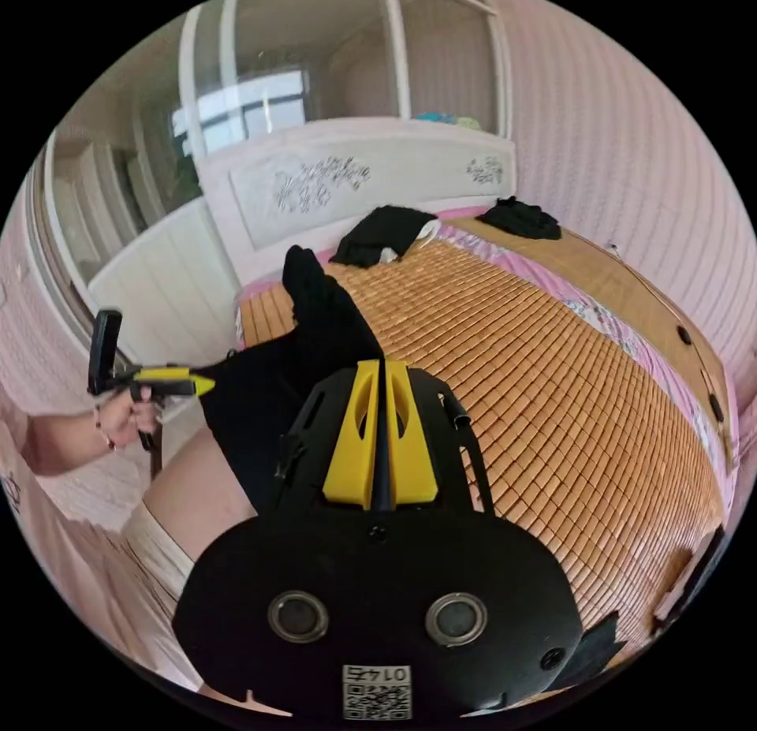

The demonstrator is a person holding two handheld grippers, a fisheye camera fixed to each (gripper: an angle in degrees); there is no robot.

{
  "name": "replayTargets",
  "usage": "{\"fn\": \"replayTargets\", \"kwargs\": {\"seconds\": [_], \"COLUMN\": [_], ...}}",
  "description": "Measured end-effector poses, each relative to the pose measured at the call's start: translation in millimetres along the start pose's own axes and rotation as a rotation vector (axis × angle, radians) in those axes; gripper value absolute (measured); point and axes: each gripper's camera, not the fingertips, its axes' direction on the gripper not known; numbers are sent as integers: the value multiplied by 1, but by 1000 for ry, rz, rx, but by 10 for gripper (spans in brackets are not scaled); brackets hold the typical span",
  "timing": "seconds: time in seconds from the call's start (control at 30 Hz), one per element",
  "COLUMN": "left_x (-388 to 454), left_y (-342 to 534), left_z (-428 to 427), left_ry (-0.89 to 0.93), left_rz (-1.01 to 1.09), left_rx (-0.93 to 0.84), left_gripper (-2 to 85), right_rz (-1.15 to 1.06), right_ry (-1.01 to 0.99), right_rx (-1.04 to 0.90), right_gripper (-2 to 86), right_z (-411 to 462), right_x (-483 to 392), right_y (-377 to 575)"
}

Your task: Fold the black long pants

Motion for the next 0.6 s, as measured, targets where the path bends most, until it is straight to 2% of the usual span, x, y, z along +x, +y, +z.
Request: {"fn": "replayTargets", "kwargs": {"seconds": [0.07,0.2,0.27,0.33,0.43,0.5,0.6], "left_x": [29,46,35,24,5,-6,-11], "left_y": [-12,-48,-63,-79,-83,-77,-65], "left_z": [-17,-54,-60,-54,-41,-34,-22], "left_ry": [79,110,12,-291,-537,-555,-433], "left_rz": [33,-16,-49,17,-2,-19,-61], "left_rx": [103,272,271,209,112,50,-33], "left_gripper": [-5,1,12,43,63,65,68], "right_rz": [3,-27,36,120,142,84,32], "right_ry": [115,78,-2,-82,-145,-59,175], "right_rx": [162,179,146,49,117,132,19], "right_gripper": [10,21,46,56,52,56,77], "right_z": [-41,-39,3,30,22,6,-25], "right_x": [9,16,25,31,38,41,55], "right_y": [-25,-92,-125,-127,-78,-26,78]}}
